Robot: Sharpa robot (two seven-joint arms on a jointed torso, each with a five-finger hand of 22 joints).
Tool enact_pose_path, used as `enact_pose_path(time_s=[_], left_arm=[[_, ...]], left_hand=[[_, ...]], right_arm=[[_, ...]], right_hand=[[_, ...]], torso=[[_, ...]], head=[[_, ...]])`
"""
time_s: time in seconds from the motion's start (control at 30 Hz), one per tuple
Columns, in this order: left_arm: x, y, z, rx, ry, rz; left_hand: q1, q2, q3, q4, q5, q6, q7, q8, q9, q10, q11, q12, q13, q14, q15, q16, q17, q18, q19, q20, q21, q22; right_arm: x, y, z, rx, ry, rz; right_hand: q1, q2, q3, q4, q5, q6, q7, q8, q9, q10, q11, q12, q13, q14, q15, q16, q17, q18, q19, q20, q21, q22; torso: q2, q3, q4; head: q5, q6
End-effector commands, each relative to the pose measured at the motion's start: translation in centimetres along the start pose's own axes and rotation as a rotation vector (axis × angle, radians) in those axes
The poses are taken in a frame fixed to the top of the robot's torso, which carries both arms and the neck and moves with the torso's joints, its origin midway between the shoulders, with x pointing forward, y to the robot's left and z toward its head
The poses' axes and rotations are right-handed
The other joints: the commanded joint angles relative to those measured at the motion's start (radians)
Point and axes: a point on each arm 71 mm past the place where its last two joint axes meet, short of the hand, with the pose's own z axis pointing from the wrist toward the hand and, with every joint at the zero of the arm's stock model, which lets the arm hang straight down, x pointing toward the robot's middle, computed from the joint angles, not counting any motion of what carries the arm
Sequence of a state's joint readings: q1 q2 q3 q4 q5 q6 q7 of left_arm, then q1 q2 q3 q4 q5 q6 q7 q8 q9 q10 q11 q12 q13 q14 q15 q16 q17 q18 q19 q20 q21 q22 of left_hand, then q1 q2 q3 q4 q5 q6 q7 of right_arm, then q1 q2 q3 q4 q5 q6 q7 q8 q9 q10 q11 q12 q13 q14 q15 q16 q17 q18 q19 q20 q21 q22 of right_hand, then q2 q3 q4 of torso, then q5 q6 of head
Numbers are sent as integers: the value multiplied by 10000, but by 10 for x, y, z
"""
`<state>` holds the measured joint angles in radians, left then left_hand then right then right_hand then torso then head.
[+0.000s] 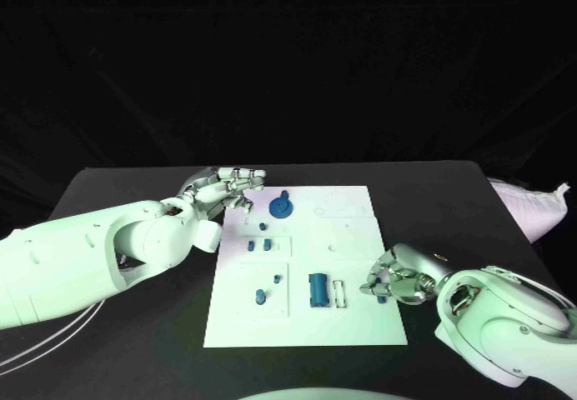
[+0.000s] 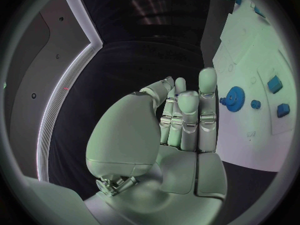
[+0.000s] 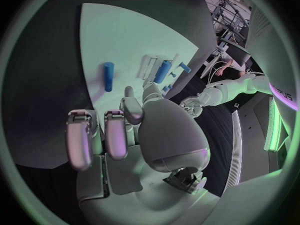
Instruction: Assemble the parts on the task board
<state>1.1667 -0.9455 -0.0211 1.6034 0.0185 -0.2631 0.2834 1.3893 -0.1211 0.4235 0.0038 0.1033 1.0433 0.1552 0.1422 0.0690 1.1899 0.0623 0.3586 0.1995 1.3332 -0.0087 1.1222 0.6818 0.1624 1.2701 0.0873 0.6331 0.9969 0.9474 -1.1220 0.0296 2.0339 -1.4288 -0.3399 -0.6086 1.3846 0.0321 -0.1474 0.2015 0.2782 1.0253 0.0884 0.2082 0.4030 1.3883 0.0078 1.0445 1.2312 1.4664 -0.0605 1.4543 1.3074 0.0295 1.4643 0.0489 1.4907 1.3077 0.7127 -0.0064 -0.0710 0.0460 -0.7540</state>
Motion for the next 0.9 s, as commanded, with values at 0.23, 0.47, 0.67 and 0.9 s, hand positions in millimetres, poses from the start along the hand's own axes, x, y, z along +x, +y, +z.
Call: enact_pose_path(time_s=[0.23, 0.47, 0.67, 0.9], left_arm=[[1, -1, 0, 76, 121, -12], [2, 0, 0, 60, 170, -27], [2, 0, 0, 47, 157, -23], [1, 0, -1, 40, 160, -24]], left_hand=[[3, 95, -52, 7, 7, -21, -40, 50, -13, -76, 12, 46, 11, 0, -67, 49, 15, 48, 81, -2, -37, 1], [41, 107, -43, -23, 9, -17, -42, 60, -11, -118, 8, 104, 45, -5, -68, 51, 1, 48, 88, -3, -37, 6], [41, 107, -43, -23, 9, -17, -42, 60, -11, -118, 8, 104, 45, -5, -68, 51, 1, 48, 88, -3, -37, 6], [41, 107, -43, -23, 9, -17, -42, 60, -11, -118, 8, 104, 45, -5, -68, 51, 1, 48, 88, -3, -37, 6]], right_arm=[[-15, -19, -9, 350, -1059, -1505], [-12, -23, -7, 593, -865, -1844], [-5, -22, -1, 693, -530, -1986], [5, -18, 6, 614, -250, -2156]], right_hand=[[-245, -69, -200, 480, 428, 520, -96, -120, -125, 196, -70, 228, 123, 653, -18, 80, 490, -37, 338, 48, 141, 1795], [-318, -71, -257, 636, 353, 634, -127, -128, -107, 230, -97, 266, 150, 656, -40, 87, 505, -41, 352, 27, 153, 1812], [-342, -88, -283, 679, 337, 648, -129, -138, -102, 230, -98, 261, 149, 653, -44, 81, 496, -39, 345, 22, 146, 1805], [-340, -113, -301, 697, 314, 665, -137, -141, -96, 226, -103, 249, 144, 652, -46, 78, 491, -36, 338, 19, 140, 1797]], torso=[[-25, 4, -97], [-19, 2, -86], [-17, -4, -71], [-29, -7, -86]], head=[[-164, -9], [-222, -13], [-214, -35], [-191, -86]])
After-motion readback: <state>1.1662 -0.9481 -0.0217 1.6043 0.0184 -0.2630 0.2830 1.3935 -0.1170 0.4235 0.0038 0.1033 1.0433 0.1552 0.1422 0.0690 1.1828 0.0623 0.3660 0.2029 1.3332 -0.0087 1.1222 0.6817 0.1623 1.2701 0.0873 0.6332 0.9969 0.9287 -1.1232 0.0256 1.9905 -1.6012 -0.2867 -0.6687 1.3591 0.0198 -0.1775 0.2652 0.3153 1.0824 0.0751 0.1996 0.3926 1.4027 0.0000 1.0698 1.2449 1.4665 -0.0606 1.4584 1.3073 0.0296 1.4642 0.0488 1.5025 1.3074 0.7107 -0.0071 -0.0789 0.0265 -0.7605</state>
